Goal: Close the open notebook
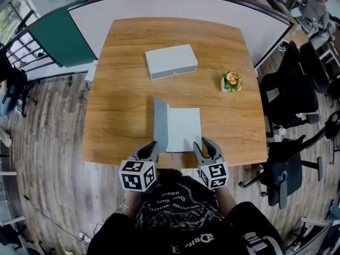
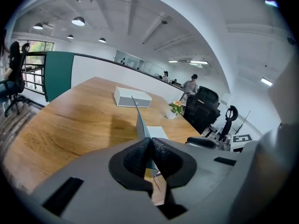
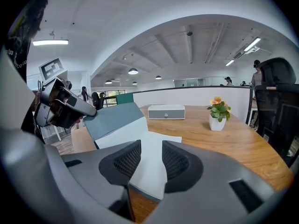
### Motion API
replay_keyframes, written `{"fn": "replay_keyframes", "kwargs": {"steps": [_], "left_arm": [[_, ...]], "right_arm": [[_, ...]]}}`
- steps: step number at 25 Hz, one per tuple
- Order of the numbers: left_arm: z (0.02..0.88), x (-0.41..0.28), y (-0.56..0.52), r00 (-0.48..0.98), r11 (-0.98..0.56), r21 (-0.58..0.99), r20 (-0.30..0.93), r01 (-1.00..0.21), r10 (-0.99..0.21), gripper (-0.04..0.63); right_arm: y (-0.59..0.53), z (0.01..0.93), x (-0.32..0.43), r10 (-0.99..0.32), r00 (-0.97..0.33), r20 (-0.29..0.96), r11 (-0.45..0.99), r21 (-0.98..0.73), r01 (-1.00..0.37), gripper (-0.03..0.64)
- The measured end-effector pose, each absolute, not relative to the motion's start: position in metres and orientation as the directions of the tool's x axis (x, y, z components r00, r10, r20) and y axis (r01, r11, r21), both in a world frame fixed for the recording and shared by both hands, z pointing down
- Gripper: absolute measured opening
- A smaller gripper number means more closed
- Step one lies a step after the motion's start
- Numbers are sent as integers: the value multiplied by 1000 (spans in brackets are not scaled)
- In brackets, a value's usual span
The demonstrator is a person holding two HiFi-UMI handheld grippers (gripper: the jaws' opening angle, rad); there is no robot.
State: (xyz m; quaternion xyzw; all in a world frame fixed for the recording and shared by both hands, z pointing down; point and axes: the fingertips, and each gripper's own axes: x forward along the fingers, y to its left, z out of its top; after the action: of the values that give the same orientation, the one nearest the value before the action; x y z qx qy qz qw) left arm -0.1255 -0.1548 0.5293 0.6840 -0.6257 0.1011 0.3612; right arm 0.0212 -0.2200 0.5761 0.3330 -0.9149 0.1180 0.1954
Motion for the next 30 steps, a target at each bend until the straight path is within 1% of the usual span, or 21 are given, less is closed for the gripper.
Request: {"fn": "replay_keyframes", "kwargs": {"steps": [6,16,24,30], "left_arm": [[520,-89,-170,302,-77,398,541,-914,-785,34],[525,-40,-191,431,-224,406,540,-886,-723,34],[545,-2,-207,507,-311,409,580,-858,-638,34],[568,25,-217,523,-333,403,633,-852,-571,34]], "right_arm": [[-222,575,35,-596,-679,430,723,-81,-686,146],[-223,574,60,-646,-628,433,667,-81,-741,146],[-227,574,82,-686,-587,430,615,-88,-783,144],[-229,574,100,-707,-563,429,582,-99,-807,144]]}}
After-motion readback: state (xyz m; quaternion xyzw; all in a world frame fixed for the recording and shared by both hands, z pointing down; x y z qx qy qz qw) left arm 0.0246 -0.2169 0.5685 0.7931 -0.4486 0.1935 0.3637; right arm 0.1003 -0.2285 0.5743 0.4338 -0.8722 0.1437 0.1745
